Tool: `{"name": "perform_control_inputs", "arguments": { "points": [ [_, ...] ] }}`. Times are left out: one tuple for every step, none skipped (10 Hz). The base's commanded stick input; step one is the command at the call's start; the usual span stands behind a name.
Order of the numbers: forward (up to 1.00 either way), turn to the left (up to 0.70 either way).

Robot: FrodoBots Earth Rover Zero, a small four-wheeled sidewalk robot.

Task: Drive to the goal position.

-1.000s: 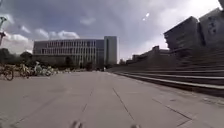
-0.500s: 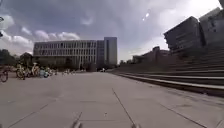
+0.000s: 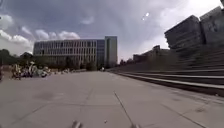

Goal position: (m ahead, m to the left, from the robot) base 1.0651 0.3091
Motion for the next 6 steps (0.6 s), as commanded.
{"name": "perform_control_inputs", "arguments": {
  "points": [
    [0.7, 0.0],
    [0.7, 0.0],
    [0.7, 0.0],
    [0.7, 0.0],
    [0.7, 0.0],
    [0.7, 0.0]
  ]
}}
